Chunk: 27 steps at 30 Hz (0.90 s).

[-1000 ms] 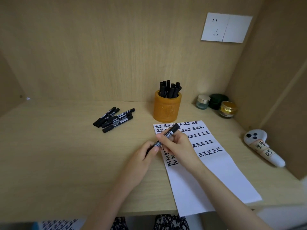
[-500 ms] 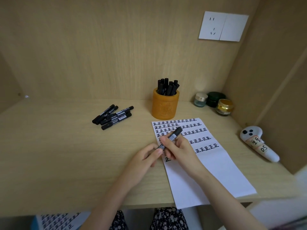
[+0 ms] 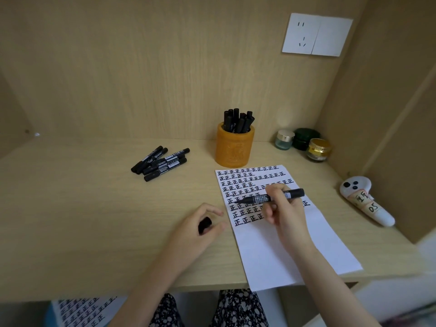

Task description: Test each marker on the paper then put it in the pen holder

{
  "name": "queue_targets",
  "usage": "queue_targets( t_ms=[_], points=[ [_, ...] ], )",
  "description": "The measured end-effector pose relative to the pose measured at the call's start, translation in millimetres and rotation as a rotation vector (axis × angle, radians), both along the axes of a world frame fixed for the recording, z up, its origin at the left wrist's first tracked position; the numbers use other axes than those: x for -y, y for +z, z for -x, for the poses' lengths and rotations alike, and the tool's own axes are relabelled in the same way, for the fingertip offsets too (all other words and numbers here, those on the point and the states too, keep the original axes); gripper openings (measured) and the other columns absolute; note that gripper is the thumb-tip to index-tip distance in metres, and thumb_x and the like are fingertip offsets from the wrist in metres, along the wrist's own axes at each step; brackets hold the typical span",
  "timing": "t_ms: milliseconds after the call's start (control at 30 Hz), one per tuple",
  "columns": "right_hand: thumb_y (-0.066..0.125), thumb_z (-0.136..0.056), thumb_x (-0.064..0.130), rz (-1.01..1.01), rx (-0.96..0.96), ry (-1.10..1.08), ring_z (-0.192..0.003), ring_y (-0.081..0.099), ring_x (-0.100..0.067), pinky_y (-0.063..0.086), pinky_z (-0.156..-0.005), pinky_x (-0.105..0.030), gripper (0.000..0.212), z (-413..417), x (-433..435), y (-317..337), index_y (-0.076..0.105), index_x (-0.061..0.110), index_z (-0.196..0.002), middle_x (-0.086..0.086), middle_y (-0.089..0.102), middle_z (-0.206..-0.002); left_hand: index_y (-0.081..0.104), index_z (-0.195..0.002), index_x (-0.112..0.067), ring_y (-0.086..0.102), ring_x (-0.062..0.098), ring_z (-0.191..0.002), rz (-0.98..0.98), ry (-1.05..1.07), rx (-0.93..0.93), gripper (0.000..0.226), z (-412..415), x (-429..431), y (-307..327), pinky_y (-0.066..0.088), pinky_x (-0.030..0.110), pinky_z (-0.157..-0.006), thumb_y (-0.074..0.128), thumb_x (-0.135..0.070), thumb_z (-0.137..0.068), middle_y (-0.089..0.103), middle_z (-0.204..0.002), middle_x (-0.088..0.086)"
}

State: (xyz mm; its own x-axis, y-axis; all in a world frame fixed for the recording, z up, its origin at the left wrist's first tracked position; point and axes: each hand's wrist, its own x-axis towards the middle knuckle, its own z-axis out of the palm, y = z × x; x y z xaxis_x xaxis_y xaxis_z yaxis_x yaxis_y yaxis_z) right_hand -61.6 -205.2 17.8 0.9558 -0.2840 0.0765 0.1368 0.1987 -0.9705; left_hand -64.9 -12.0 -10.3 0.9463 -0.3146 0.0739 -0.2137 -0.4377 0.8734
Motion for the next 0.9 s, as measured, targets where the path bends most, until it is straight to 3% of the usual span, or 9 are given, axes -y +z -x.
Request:
queue_targets(
  t_ms=[67,167,233,300,433,533,733,900],
  points=[
    [0.044,-0.097,0.009,0.028,-0.023,0.018,-0.040,0.043,-0.017,0.026,-0.043,-0.024,0.022,2.7,1.9,-5.9,0.059,0.012,-0.082,-0.003,0.048,-0.044,0.059,-0.092,-0.046,0.065,0.016,-0.089,-0.085,-0.037,0.052,0.014,0.8,0.5,-4.9,0.054,0.039,-0.085,0.058,-0.052,-0.079,0.068,-0.094,-0.017],
    [0.036,-0.099,0.013,0.079,-0.034,0.119,-0.052,0.063,-0.022,0.032,-0.041,-0.022,0.031,8.8,0.2,-11.4,0.065,0.006,-0.104,-0.019,0.065,-0.061,0.064,-0.092,-0.047,0.062,0.016,-0.067,-0.232,-0.103,0.090,0.010,2.6,2.6,-6.5,0.050,0.022,-0.063,0.060,-0.047,-0.083,0.064,-0.071,-0.026],
    [0.043,-0.098,0.018,0.144,-0.055,0.115,-0.057,0.065,-0.020,0.033,-0.043,-0.021,0.030,12.4,-2.6,-12.0,0.067,0.000,-0.096,-0.021,0.068,-0.067,0.063,-0.098,-0.049,0.061,0.011,-0.063,-0.305,-0.129,0.116,0.017,2.5,3.9,-6.1,0.048,0.018,-0.062,0.056,-0.053,-0.083,0.065,-0.071,-0.025],
    [0.059,-0.093,0.026,0.218,-0.049,0.061,-0.051,0.056,-0.013,0.036,-0.048,-0.018,0.033,14.5,-6.0,-12.9,0.062,-0.003,-0.076,-0.015,0.062,-0.059,0.060,-0.103,-0.052,0.065,0.007,-0.070,-0.362,-0.152,0.152,0.025,1.4,4.7,-7.5,0.054,0.025,-0.072,0.050,-0.061,-0.082,0.071,-0.085,-0.018],
    [0.075,-0.082,0.024,0.289,-0.030,-0.043,-0.048,0.043,-0.005,0.035,-0.052,-0.011,0.040,14.0,-9.5,-18.8,0.048,0.009,-0.056,0.005,0.047,-0.048,0.061,-0.104,-0.048,0.060,0.003,-0.064,-0.403,-0.151,0.193,0.029,2.1,5.4,-6.3,0.053,0.025,-0.072,0.048,-0.061,-0.082,0.071,-0.086,-0.018],
    [0.073,-0.084,0.017,0.312,-0.026,-0.070,-0.051,0.048,0.000,0.036,-0.055,-0.009,0.037,11.3,-9.9,-24.3,0.051,0.008,-0.054,0.011,0.051,-0.049,0.062,-0.104,-0.046,0.057,0.002,-0.060,-0.415,-0.143,0.213,0.026,3.2,6.4,-5.3,0.053,0.024,-0.071,0.049,-0.058,-0.084,0.070,-0.088,-0.023],
    [0.067,-0.085,0.012,0.367,-0.041,-0.112,-0.057,0.050,-0.004,0.037,-0.056,-0.011,0.029,9.4,-9.2,-31.4,0.058,-0.009,-0.066,-0.005,0.058,-0.060,0.064,-0.103,-0.045,0.061,-0.006,-0.080,-0.420,-0.135,0.221,0.020,4.2,7.5,-4.5,0.051,0.022,-0.079,0.053,-0.051,-0.087,0.065,-0.099,-0.032],
    [0.068,-0.085,0.010,0.394,-0.055,-0.095,-0.053,0.050,0.001,0.037,-0.055,-0.008,0.027,8.8,-10.6,-31.7,0.060,-0.003,-0.062,0.005,0.056,-0.054,0.063,-0.103,-0.046,0.056,-0.011,-0.064,-0.428,-0.141,0.227,0.018,4.4,6.9,-6.1,0.045,0.010,-0.067,0.053,-0.050,-0.088,0.061,-0.088,-0.039]
  ],
)
